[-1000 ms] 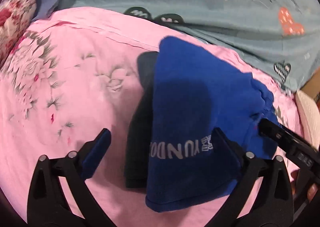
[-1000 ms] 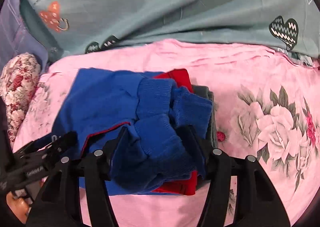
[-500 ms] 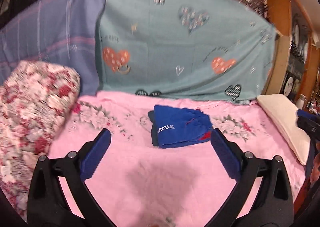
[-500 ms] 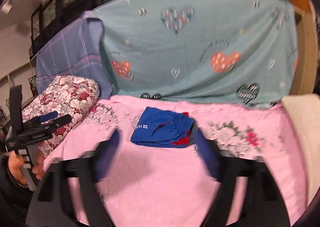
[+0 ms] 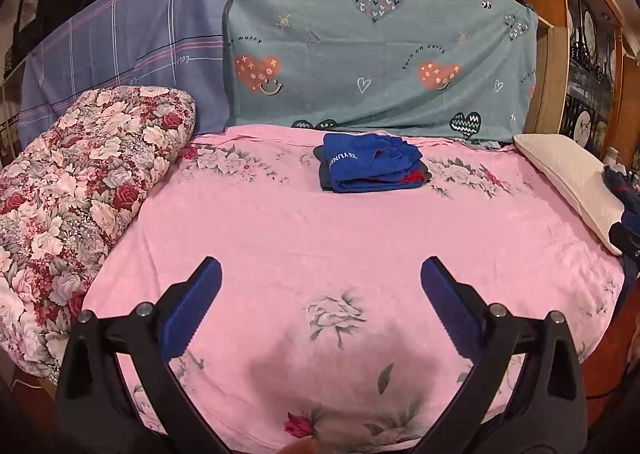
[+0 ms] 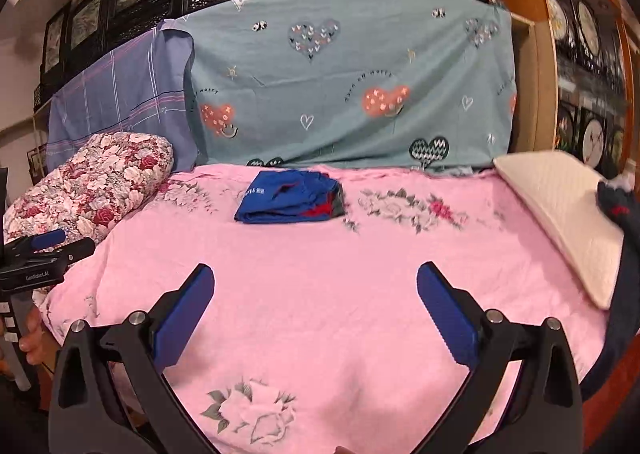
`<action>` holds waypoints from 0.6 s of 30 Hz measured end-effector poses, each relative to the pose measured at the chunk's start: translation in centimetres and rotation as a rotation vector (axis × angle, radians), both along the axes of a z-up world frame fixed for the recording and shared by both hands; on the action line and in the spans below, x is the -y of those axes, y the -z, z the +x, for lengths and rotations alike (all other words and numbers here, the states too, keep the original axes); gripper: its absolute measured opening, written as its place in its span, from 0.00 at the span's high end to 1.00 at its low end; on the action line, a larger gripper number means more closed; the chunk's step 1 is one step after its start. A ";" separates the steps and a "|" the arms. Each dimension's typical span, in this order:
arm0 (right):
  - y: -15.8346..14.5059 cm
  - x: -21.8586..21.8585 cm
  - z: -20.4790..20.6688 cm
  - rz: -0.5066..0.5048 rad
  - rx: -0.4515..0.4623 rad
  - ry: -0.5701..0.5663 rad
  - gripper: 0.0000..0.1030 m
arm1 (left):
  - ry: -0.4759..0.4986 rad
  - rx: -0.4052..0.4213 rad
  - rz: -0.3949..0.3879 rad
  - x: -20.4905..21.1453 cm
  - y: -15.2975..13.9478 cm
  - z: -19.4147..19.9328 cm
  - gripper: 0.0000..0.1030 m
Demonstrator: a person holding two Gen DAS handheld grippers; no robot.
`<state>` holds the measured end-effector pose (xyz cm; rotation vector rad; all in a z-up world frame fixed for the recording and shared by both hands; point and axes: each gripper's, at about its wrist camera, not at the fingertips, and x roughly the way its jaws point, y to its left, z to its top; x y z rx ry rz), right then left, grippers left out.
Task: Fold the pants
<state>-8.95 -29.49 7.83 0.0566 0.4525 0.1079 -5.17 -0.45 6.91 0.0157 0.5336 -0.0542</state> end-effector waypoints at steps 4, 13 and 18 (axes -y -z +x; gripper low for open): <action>0.3 -0.2 -0.1 -0.027 0.001 0.012 0.01 | -0.014 0.019 0.010 0.2 -0.3 -0.7 0.02; 0.9 -0.5 0.5 -0.037 -0.009 0.003 0.01 | -0.021 -0.028 -0.027 0.1 0.6 0.4 0.02; 1.5 -0.6 1.2 -0.035 -0.031 -0.001 0.01 | -0.032 -0.037 -0.032 -0.1 1.1 1.1 0.02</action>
